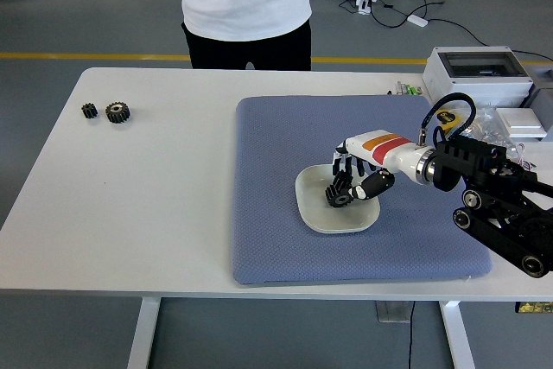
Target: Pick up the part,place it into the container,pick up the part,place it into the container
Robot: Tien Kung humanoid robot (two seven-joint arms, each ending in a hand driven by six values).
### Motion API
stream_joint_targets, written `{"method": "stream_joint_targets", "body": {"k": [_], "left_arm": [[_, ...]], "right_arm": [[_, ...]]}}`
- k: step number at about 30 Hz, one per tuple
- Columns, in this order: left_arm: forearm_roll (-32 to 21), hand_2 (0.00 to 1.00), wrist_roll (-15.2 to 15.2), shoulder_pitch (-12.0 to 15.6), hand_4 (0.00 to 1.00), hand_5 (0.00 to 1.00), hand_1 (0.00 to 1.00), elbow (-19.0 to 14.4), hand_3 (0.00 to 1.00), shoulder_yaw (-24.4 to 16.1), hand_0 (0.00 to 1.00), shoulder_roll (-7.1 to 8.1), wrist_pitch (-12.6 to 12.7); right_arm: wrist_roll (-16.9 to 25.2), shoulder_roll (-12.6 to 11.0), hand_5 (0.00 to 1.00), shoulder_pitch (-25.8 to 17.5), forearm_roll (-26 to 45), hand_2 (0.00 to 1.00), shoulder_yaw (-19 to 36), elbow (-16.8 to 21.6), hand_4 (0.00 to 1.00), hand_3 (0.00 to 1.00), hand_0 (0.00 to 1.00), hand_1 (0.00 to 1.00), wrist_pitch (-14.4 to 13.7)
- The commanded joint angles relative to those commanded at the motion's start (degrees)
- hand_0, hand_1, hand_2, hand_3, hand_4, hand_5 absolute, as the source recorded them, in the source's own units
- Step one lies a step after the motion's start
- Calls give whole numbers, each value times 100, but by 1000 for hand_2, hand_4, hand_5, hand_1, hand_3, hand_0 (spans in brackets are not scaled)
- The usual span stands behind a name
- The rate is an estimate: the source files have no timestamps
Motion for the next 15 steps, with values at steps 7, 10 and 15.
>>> {"method": "stream_joint_targets", "body": {"k": [7, 10, 15], "left_arm": [[8, 702, 3, -11, 689, 635, 681, 0, 576, -16, 703, 0, 2], [1, 702, 0, -16, 688, 635, 681, 0, 576, -4, 703, 0, 2], [15, 702, 4, -21, 688, 635, 681, 0, 576, -17, 703, 0, 3]], "right_arm": [[7, -29, 203, 19, -80, 500, 57, -2, 706, 496, 296, 398, 93], [22, -49, 215, 30, -120, 575, 96, 13, 783, 542, 282, 406, 133], [52, -68, 215, 38, -133, 575, 131, 19, 783, 542, 282, 406, 157]]}}
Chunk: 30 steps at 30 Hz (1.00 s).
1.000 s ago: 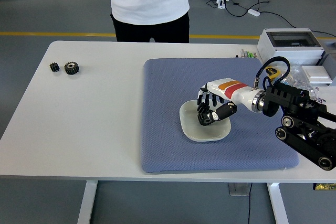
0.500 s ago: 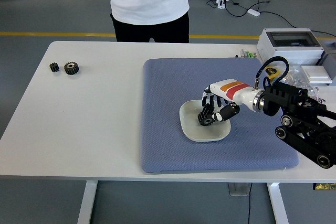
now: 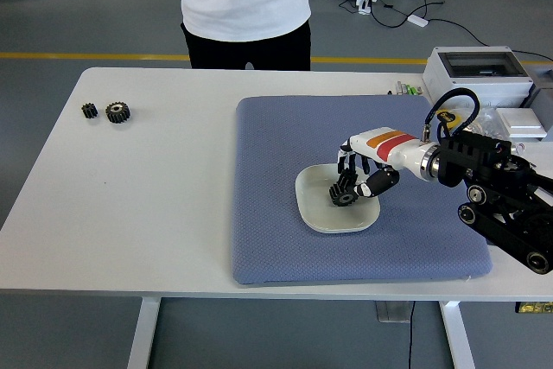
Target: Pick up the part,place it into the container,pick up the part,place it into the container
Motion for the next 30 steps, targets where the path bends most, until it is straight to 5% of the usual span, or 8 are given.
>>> {"method": "stream_joint_targets", "body": {"k": [30], "left_arm": [[40, 704, 4, 3, 688, 634, 682, 0, 577, -32, 703, 0, 6]], "right_arm": [[47, -127, 234, 18, 17, 666, 170, 195, 841, 602, 272, 411, 55]]}}
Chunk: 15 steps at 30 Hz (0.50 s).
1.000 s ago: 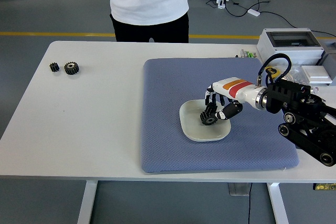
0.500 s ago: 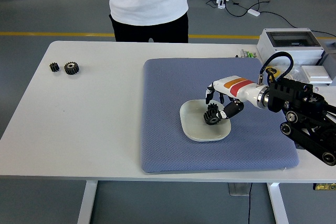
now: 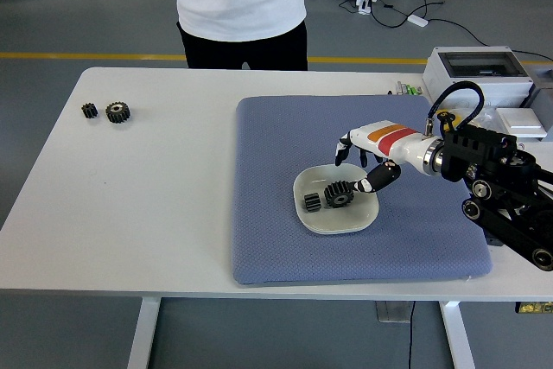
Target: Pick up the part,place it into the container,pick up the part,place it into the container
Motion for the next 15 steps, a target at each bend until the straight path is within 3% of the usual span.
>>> {"method": "stream_joint_targets", "body": {"k": [7, 15], "left_arm": [[5, 705, 6, 9, 690, 636, 682, 0, 576, 0, 703, 0, -1], [32, 706, 8, 46, 689, 634, 683, 0, 576, -13, 703, 0, -2]], "right_arm": [[-8, -94, 235, -46, -52, 676, 303, 78, 857, 610, 273, 413, -15], [-33, -435, 245, -292, 47, 681, 1149, 452, 866, 612, 281, 417, -11]]}}
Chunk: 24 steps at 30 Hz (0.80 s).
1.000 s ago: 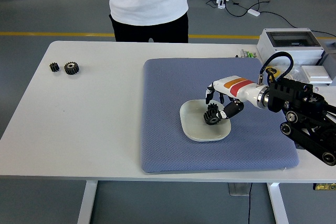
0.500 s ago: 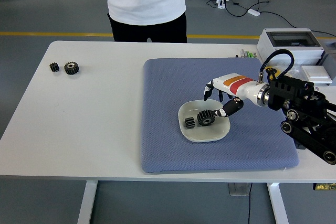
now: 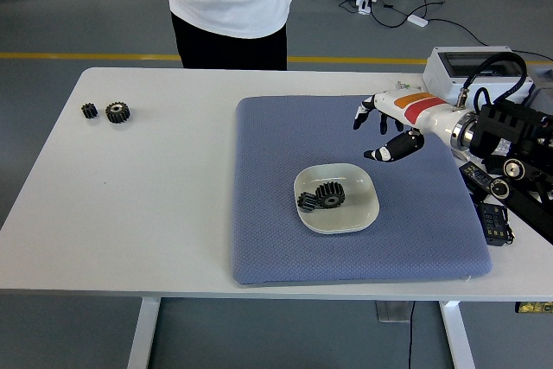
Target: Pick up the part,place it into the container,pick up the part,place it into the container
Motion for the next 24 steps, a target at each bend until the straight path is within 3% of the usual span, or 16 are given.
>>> {"method": "stream_joint_targets", "body": {"k": [4, 5, 10, 11, 16, 17, 22, 23, 24], "left_arm": [[14, 706, -1, 12, 689, 634, 683, 0, 576, 1, 703, 0, 0], [19, 706, -2, 16, 689, 633, 683, 0, 575, -4, 703, 0, 2], [31, 706, 1, 34, 689, 633, 683, 0, 575, -2, 703, 0, 1], [32, 709, 1, 36, 688, 633, 684, 0, 575, 0, 704, 0, 1], [37, 709, -2, 61, 688, 633, 684, 0, 575, -7, 704, 0, 2], [48, 708, -1, 64, 688, 632, 684, 0, 575, -17, 703, 0, 3], [60, 708, -9, 58, 688, 632, 684, 0, 575, -33, 703, 0, 3], [61, 708, -10, 56, 687, 630, 684, 0, 575, -36, 702, 0, 3], [62, 708, -11, 54, 687, 630, 684, 0, 575, -40, 702, 0, 3]], "right_arm": [[47, -145, 245, -353, 746, 681, 504, 97, 866, 612, 281, 417, -170], [94, -170, 323, -450, 990, 707, 604, 82, 915, 611, 350, 473, -253], [269, -229, 323, -852, 2182, 707, 988, 11, 915, 611, 350, 473, -538], [283, -232, 548, -913, 2443, 756, 1064, 5, 998, 690, 521, 604, -555], [396, -295, 548, -1329, 3634, 756, 1447, 17, 998, 690, 521, 604, -534], [428, -296, 676, -1478, 3895, 809, 1582, 2, 998, 811, 662, 691, -543], [603, -246, 676, -1980, 5087, 809, 2026, -96, 998, 811, 662, 691, -618], [624, -232, 843, -2047, 5348, 865, 2082, -109, 998, 889, 822, 802, -614], [646, -215, 843, -2141, 5541, 865, 2150, -122, 998, 889, 822, 802, -606]]}}
